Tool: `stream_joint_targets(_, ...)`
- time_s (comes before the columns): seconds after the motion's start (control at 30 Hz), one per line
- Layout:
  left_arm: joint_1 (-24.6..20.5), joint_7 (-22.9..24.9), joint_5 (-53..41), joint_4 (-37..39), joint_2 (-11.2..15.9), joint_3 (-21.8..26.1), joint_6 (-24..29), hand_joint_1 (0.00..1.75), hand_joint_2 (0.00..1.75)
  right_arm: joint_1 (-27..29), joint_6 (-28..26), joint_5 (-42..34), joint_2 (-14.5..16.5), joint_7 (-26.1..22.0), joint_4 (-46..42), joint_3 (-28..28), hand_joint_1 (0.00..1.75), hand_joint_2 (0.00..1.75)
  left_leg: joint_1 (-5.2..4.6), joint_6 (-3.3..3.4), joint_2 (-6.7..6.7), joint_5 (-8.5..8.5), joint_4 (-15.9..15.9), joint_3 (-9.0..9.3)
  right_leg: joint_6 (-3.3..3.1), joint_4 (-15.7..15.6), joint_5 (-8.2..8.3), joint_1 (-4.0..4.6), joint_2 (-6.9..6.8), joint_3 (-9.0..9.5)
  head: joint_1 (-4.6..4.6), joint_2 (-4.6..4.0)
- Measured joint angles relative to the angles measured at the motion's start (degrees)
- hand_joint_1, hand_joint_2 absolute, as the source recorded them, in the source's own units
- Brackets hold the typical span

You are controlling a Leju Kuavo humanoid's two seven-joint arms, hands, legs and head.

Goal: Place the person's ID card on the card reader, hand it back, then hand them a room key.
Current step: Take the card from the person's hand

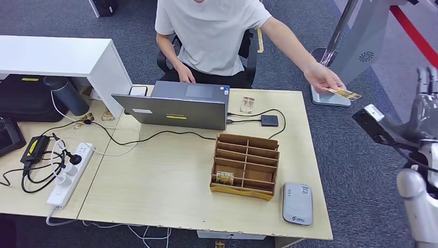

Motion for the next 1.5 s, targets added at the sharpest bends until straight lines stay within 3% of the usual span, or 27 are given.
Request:
stream_joint_targets(0.13,0.0,-1.5,1.2,0.0,0.1,-0.1,-1.4,0.00,1.75,-2.8,-0.6,0.9,1.4,0.7,0.1,5.7,0.00,1.75,0.02,0.00,-0.09,0.00,0.0,-0.05,0.00,0.0,0.00,0.01,-0.06,-0.01,0.01,0.00)
stream_joint_targets(0.27,0.0,-2.5,3.6,0.0,0.4,0.0,-7.9,0.00,0.00,-5.3,-0.9,1.3,3.3,0.7,1.0,10.3,0.00,1.75,0.02,0.00,-0.09,0.00,0.0,-0.08,0.00,0.0,-0.02,0.01,-0.06,-0.04,0.01,0.00)
stream_joint_targets(0.43,0.3,-3.4,5.0,0.0,0.8,0.1,-11.6,0.00,0.00,-7.2,-1.9,0.5,4.7,0.7,2.2,13.6,0.00,1.75,0.01,0.00,-0.19,0.00,0.0,-0.10,0.00,0.0,-0.02,0.00,-0.16,-0.03,0.01,0.00)
stream_joint_targets(0.57,0.4,-3.4,5.2,0.0,1.0,0.2,-11.9,0.00,1.75,-7.7,-2.0,0.3,5.3,0.7,2.8,14.7,0.00,1.75,0.00,0.00,-0.18,0.00,0.0,-0.11,0.00,0.0,-0.02,0.00,-0.16,-0.03,0.01,0.00)
stream_joint_targets(1.07,0.9,-2.9,5.8,0.5,1.6,0.7,-15.0,0.00,1.75,-8.2,-2.0,-1.1,5.5,0.6,3.3,16.3,0.00,1.75,0.01,0.00,-0.18,0.00,0.0,-0.11,0.00,0.0,-0.02,0.00,-0.16,-0.06,0.00,0.00)
stream_joint_targets(1.1,0.9,-2.8,5.8,0.5,1.7,0.7,-15.0,0.00,1.75,-8.2,-2.0,-1.1,5.5,0.5,3.3,16.3,0.19,1.75,0.01,0.00,-0.18,0.00,0.0,-0.11,0.00,0.0,-0.02,0.00,-0.16,-0.06,0.00,0.00)
stream_joint_targets(1.2,1.0,-2.7,5.9,0.5,1.7,0.8,-15.0,0.00,1.75,-8.2,-2.0,-1.7,5.5,0.2,3.3,16.4,1.50,1.75,0.01,0.00,-0.18,0.00,0.0,-0.11,0.00,0.0,-0.02,0.00,-0.16,-0.06,0.00,0.00)
stream_joint_targets(1.23,1.0,-2.7,5.9,0.5,1.7,0.8,-15.1,0.00,1.75,-8.2,-2.0,-2.2,5.5,-0.1,3.3,16.4,1.75,1.75,0.01,0.00,-0.18,0.00,0.0,-0.11,0.00,0.0,-0.02,0.00,-0.16,-0.06,0.00,0.00)
stream_joint_targets(1.5,1.2,-2.7,5.9,0.5,1.9,1.0,-15.3,0.00,1.75,-8.1,-1.9,-4.0,5.5,-1.6,3.3,16.5,1.75,1.75,0.00,0.00,-0.18,0.00,0.0,-0.11,0.00,0.0,-0.02,0.00,-0.15,-0.06,0.00,0.00)
